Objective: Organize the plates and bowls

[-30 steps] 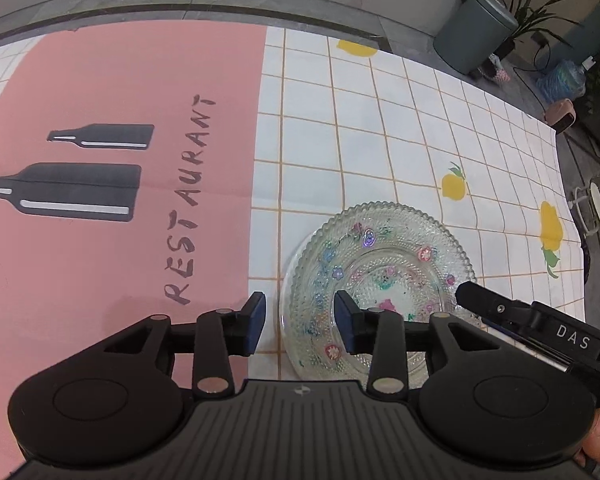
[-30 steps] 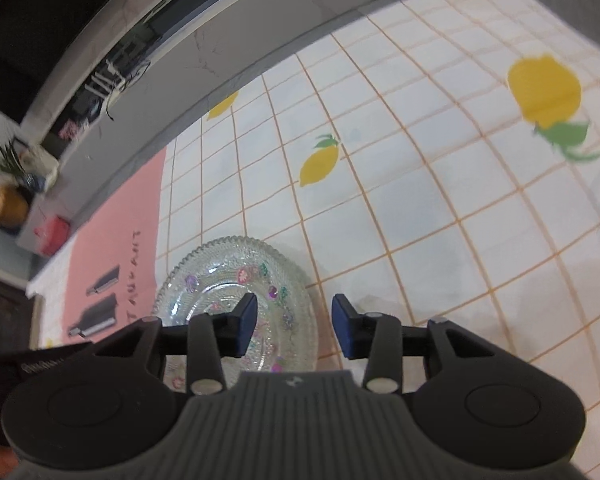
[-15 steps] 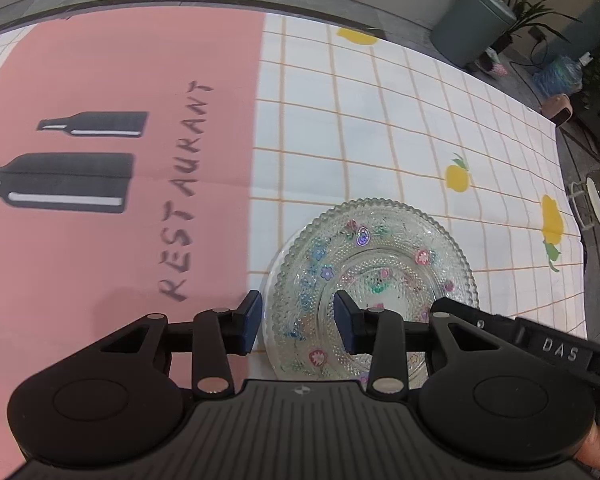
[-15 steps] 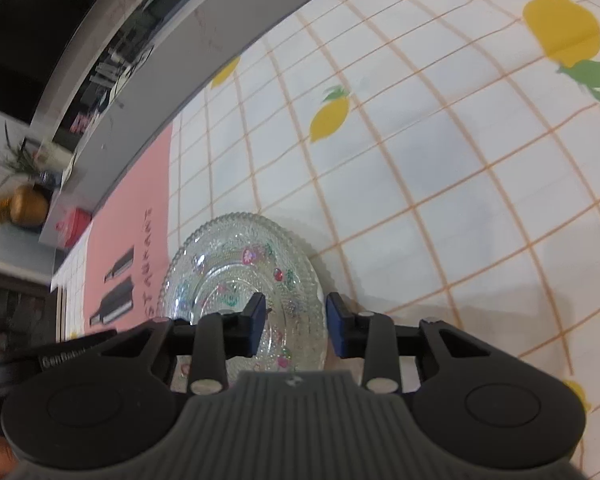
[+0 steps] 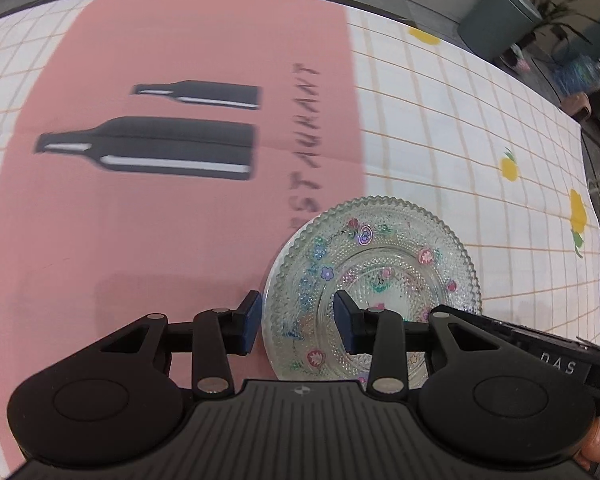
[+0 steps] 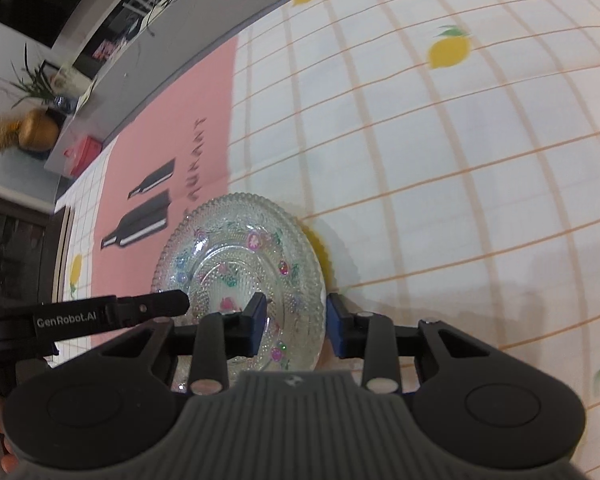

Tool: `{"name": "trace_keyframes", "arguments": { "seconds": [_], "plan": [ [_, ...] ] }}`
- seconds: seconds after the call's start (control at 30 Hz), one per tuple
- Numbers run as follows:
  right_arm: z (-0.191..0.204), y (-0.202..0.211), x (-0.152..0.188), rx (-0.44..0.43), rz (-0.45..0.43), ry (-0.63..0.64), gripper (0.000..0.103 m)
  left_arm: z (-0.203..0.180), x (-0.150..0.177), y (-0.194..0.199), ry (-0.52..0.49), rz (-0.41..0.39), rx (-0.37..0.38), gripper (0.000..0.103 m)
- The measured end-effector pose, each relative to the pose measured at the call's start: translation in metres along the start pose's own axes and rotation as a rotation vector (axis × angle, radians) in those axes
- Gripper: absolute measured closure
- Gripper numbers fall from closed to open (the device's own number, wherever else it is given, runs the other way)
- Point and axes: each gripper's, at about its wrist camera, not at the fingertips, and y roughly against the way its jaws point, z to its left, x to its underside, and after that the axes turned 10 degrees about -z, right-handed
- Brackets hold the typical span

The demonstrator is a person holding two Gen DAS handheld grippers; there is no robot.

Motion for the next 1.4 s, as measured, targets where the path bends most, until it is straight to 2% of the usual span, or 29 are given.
{"name": "trace_keyframes", "arguments": {
  "seconds": [0.2,0.27,0.43,0.53,0.8,0.83,0.9,1.0,1.13,1.3,1.4],
  "plan": [
    [0.039,-0.019,0.010,0.004,0.023,0.066,0.070,0.038,-0.002,0.012,0.039,-0.010,-0.006,0.059],
    [0.049,-0.024,0.011,-0.003,0.029,0.071,0.070,0.046,-0.004,0.018,0.052,-0.026,0.009,0.063],
    [0.067,-0.034,0.016,-0.006,0.040,0.071,0.071,0.069,-0.005,0.021,0.075,-0.027,0.001,0.065],
    [0.071,-0.036,0.016,0.012,0.032,0.074,0.069,0.071,-0.006,0.022,0.079,-0.023,0.013,0.067],
    [0.078,-0.035,0.019,0.031,0.018,0.132,0.067,0.074,-0.005,0.024,0.062,-0.040,-0.013,0.068],
    [0.079,-0.035,0.019,0.039,0.013,0.146,0.063,0.078,-0.005,0.024,0.071,-0.043,-0.021,0.068],
    [0.081,-0.034,0.019,0.058,0.006,0.168,0.061,0.089,-0.003,0.026,0.094,-0.054,-0.033,0.060],
    [0.082,-0.030,0.017,0.087,-0.009,0.193,0.061,0.102,0.000,0.037,0.111,-0.074,-0.029,0.058],
    [0.083,-0.023,0.018,0.088,-0.027,0.205,0.059,0.109,0.008,0.063,0.078,-0.134,-0.042,0.053],
    [0.088,-0.005,0.024,0.096,-0.060,0.242,0.053,0.115,0.030,0.098,0.045,-0.198,0.008,0.048],
    [0.091,0.012,0.028,0.082,-0.091,0.250,0.051,0.118,0.046,0.117,0.029,-0.225,0.038,0.041]
  ]
}}
